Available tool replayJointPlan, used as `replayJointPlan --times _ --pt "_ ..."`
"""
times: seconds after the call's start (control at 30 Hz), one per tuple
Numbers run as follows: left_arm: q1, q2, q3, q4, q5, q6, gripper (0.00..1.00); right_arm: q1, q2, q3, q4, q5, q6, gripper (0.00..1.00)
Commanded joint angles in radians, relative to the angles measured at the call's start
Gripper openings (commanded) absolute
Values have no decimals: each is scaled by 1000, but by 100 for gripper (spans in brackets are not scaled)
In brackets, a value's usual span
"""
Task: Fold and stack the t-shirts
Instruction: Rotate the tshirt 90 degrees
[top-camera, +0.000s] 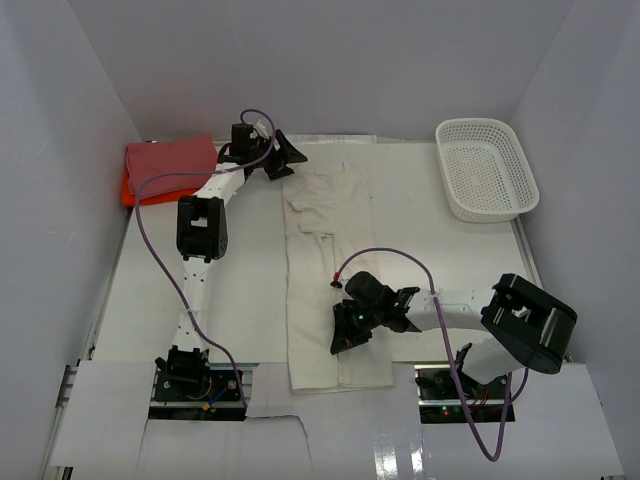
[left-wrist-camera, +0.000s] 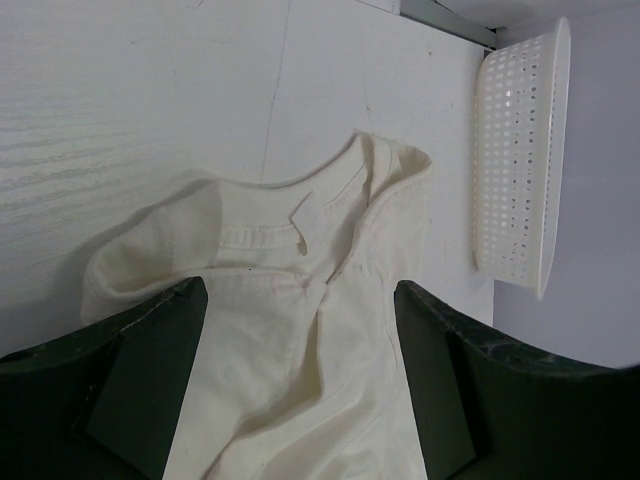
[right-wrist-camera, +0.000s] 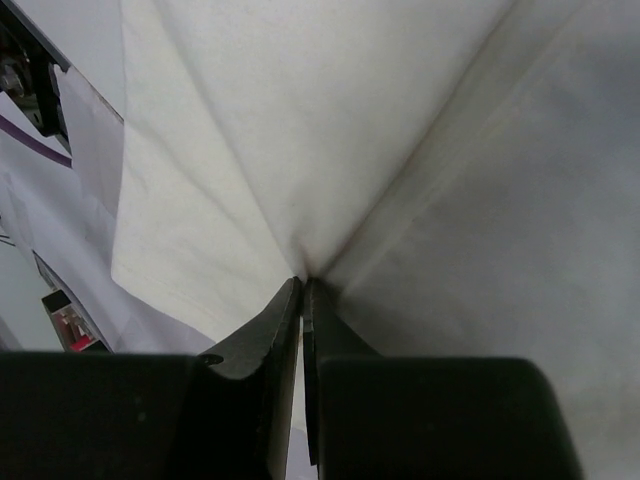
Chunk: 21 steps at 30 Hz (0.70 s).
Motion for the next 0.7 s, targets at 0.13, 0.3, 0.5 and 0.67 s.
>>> replayJointPlan --times 0.13,0.3,0.5,0.67 --pt "2 -29 13 3 -2 10 86 27 -84 -55 -53 31 29 8" --pt "2 -28 17 0 -1 10 86 45 -98 -67 -53 25 50 9" --pt "3 -25 30 -11 -1 10 86 56 -93 -44 -82 36 52 39" --pt "15 -54 129 -66 1 -10 88 54 -144 34 -136 85 6 40"
